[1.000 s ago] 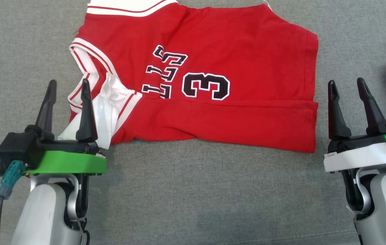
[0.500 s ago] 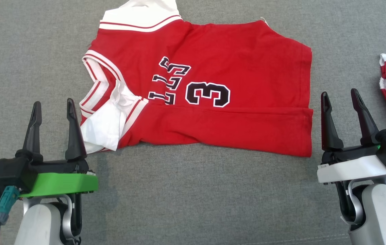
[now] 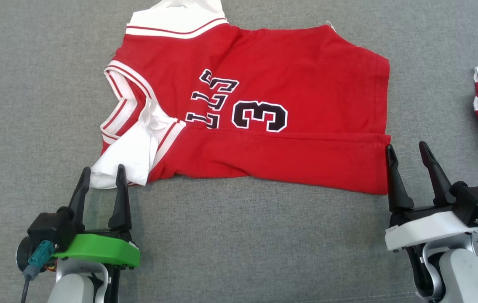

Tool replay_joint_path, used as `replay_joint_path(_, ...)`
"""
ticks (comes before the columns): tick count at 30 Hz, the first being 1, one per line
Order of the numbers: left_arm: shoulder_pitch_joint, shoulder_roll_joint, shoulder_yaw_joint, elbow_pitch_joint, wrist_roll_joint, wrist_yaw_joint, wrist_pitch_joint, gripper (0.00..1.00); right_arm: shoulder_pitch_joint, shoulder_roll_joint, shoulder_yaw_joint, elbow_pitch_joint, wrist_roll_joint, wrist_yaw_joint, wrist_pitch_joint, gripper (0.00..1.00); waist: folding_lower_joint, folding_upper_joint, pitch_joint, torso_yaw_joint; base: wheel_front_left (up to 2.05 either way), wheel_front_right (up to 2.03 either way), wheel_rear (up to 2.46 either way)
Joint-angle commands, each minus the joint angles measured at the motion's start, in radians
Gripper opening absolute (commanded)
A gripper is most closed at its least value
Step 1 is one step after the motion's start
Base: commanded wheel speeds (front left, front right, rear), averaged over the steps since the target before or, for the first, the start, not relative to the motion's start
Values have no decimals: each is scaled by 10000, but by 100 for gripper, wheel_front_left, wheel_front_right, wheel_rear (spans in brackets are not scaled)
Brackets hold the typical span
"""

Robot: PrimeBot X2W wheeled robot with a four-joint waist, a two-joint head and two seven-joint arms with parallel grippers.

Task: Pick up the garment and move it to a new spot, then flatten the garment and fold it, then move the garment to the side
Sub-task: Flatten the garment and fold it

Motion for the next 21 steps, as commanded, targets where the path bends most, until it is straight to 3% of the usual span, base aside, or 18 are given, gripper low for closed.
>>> replay_joint_path(1,81,-22,-2,82,-118,-67,33,100,92,9,22,49,54,-5,21,100,0,0,93,-15,0,0,0)
replay_joint_path(21,-2124,460,-368,2660,-1468,-800,866,100,-1014,28,671,1801,779,-5,541,100,0,0,1104,-280,0,0,0)
